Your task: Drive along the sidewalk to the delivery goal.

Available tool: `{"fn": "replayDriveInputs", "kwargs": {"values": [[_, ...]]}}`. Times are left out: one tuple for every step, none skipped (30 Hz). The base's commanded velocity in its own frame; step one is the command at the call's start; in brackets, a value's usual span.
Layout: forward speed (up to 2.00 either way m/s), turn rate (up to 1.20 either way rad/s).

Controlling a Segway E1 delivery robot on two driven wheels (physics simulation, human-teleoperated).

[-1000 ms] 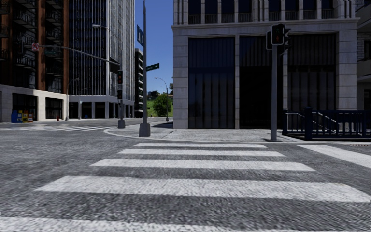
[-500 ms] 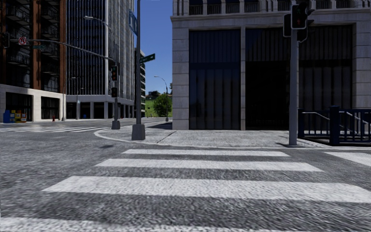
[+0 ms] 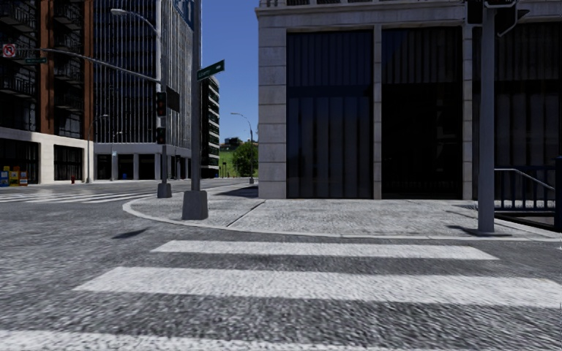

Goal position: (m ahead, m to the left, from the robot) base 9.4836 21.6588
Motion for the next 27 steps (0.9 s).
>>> {"fn": "replayDriveInputs", "kwargs": {"values": [[2.0, 0.0], [2.0, 0.0], [2.0, 0.0], [2.0, 0.0], [2.0, 0.0], [2.0, 0.0], [2.0, 0.0], [2.0, 0.0], [2.0, 0.0], [2.0, 0.0], [2.0, 0.0], [2.0, 0.0], [2.0, 0.0], [2.0, 0.0], [2.0, 0.0], [2.0, 0.0], [2.0, 0.0], [2.0, 0.0], [2.0, 0.0], [2.0, 0.0], [2.0, 0.0], [2.0, 0.0], [2.0, 0.0], [2.0, 0.0], [2.0, 0.0], [2.0, 0.0], [2.0, 0.0]]}}
